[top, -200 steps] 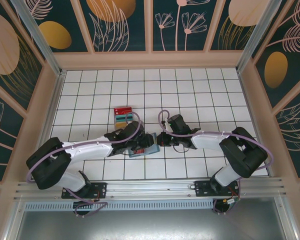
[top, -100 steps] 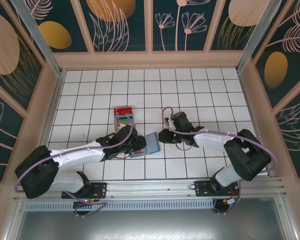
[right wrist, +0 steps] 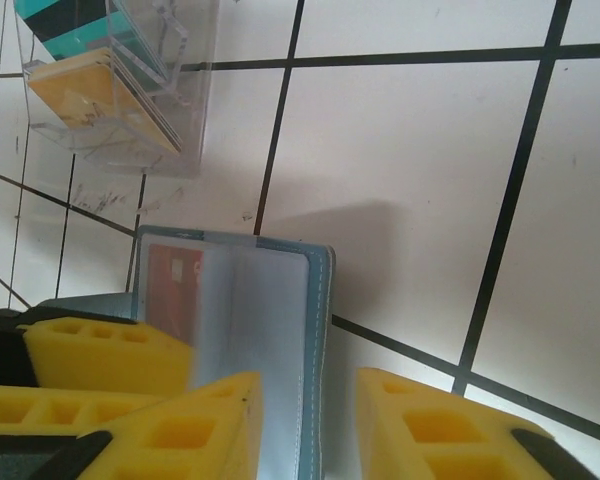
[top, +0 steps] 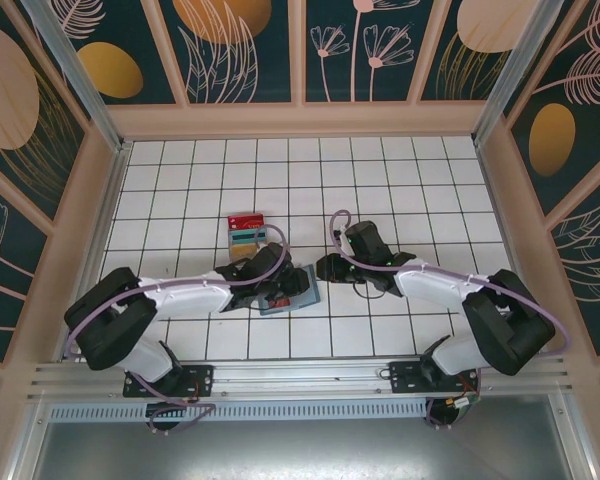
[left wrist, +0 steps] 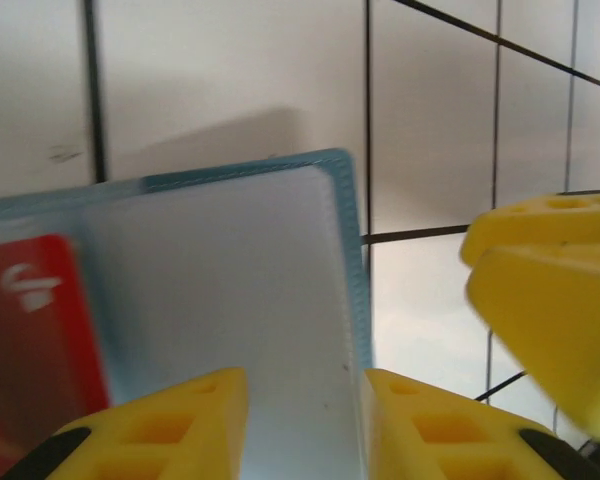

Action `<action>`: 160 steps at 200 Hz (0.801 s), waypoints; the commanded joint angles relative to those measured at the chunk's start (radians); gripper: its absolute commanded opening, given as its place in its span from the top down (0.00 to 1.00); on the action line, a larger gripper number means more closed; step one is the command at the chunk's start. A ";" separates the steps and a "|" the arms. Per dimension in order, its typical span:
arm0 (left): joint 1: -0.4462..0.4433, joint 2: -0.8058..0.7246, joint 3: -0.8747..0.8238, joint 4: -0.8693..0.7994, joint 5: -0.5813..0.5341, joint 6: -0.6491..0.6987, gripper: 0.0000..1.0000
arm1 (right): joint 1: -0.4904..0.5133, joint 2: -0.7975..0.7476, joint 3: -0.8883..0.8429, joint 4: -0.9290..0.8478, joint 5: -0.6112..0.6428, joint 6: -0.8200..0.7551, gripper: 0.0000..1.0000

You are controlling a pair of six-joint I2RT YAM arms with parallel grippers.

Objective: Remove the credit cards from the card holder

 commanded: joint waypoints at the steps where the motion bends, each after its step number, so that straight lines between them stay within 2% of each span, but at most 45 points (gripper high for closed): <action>1: -0.013 0.050 0.022 0.060 0.057 0.004 0.61 | -0.002 -0.044 -0.018 -0.020 0.030 0.017 0.68; 31: -0.014 0.035 0.006 0.040 0.032 -0.004 0.61 | -0.002 -0.062 -0.031 -0.017 0.030 0.024 0.68; 68: -0.011 -0.115 -0.027 -0.076 -0.089 -0.001 0.65 | 0.000 -0.060 -0.032 0.012 -0.007 0.029 0.69; 104: -0.013 -0.251 -0.116 -0.171 -0.161 -0.028 0.69 | 0.019 -0.065 -0.012 0.070 -0.032 0.053 0.71; 127: -0.012 -0.328 -0.195 -0.195 -0.189 -0.069 0.73 | 0.045 -0.033 0.034 0.080 -0.065 0.049 0.75; 160: -0.010 -0.407 -0.274 -0.176 -0.220 -0.098 0.83 | 0.091 0.061 0.083 0.100 -0.111 0.063 0.83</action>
